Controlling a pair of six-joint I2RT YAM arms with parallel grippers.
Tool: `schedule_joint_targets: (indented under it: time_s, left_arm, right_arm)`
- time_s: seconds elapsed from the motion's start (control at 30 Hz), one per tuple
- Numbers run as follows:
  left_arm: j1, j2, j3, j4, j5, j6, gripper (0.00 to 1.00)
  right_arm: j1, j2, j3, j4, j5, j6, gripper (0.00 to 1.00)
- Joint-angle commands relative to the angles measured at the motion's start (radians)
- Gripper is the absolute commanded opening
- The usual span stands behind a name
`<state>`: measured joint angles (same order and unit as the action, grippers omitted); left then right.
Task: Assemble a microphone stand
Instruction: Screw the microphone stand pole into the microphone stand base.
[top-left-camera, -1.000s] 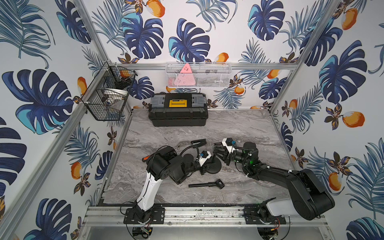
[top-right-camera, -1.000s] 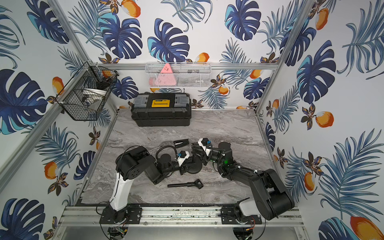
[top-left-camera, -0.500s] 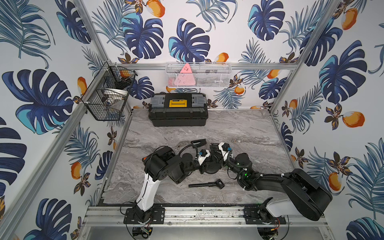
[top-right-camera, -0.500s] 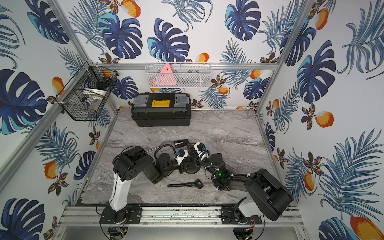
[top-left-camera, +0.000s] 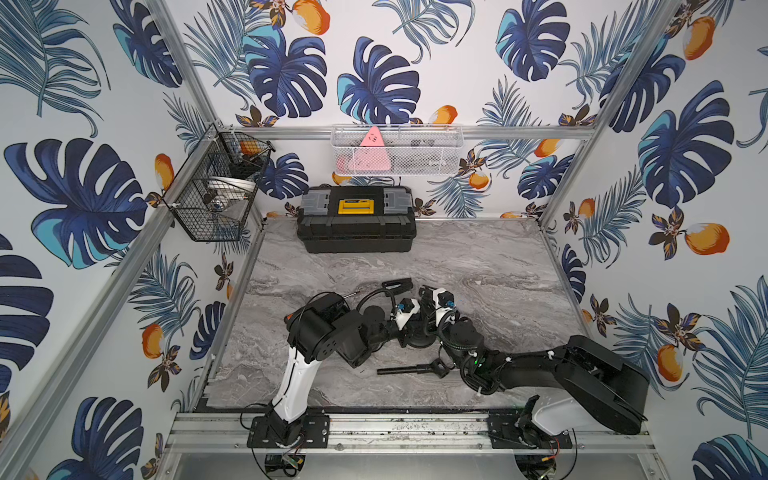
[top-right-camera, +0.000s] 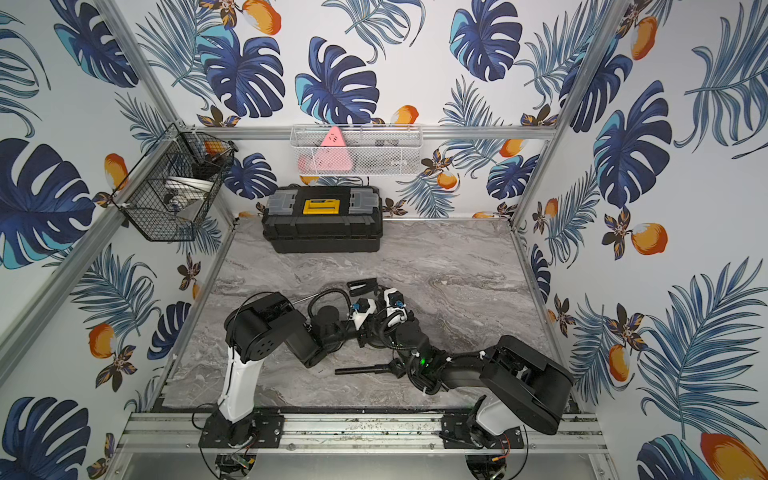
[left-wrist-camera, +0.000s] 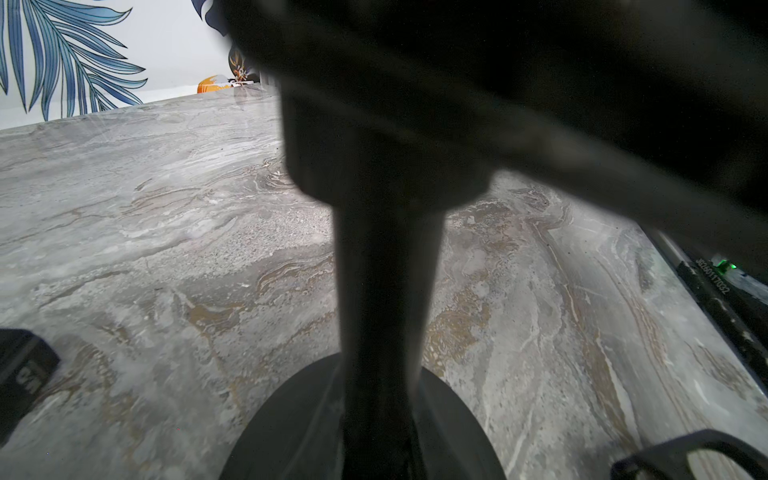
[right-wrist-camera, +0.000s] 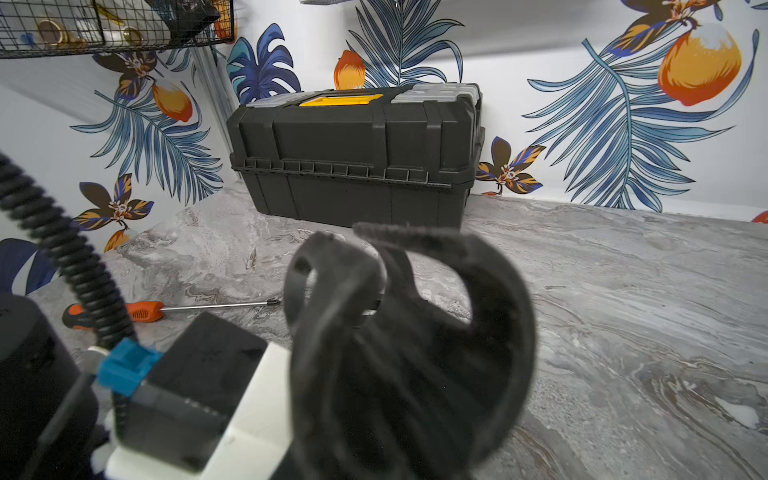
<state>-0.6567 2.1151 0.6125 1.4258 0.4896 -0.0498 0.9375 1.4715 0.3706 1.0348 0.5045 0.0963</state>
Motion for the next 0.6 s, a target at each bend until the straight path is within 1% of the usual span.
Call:
schedule_joint_targets:
  time_s: [0.0, 0.1, 0.17, 0.3, 0.33, 0.37, 0.4, 0.43, 0.5, 0.57]
  left_arm:
    - [0.000, -0.004, -0.009, 0.043, -0.001, -0.021, 0.27]
    - [0.008, -0.009, -0.019, 0.067, -0.004, -0.034, 0.35]
    - [0.011, -0.014, -0.017, 0.067, 0.004, -0.041, 0.36]
    - [0.010, -0.011, -0.013, 0.065, 0.020, -0.048, 0.20]
    - [0.011, -0.008, -0.012, 0.071, 0.024, -0.050, 0.16]
    - [0.011, -0.007, -0.013, 0.074, 0.027, -0.050, 0.14]
    - [0.011, -0.007, -0.011, 0.075, 0.029, -0.049, 0.12]
    - [0.011, -0.008, -0.011, 0.070, 0.029, -0.045, 0.10]
    - [0.011, -0.008, -0.008, 0.057, 0.029, -0.036, 0.09]
    - [0.011, -0.002, -0.007, 0.055, 0.028, -0.032, 0.08]
  right_arm:
    - [0.003, -0.001, -0.008, -0.242, 0.022, 0.065, 0.00]
    - [0.000, -0.011, 0.007, -0.283, 0.002, 0.065, 0.00]
    - [-0.002, -0.011, 0.003, -0.269, -0.012, 0.061, 0.00]
    - [-0.007, -0.016, -0.002, -0.260, -0.043, 0.069, 0.00]
    - [-0.011, -0.017, -0.003, -0.257, -0.056, 0.072, 0.06]
    - [-0.015, -0.020, -0.008, -0.254, -0.068, 0.073, 0.24]
    - [-0.021, -0.027, -0.014, -0.246, -0.086, 0.070, 0.47]
    - [-0.027, -0.037, -0.020, -0.245, -0.109, 0.066, 0.58]
    - [-0.053, -0.075, -0.038, -0.249, -0.183, 0.056, 0.66]
    - [-0.105, -0.126, -0.055, -0.266, -0.315, 0.044, 0.67]
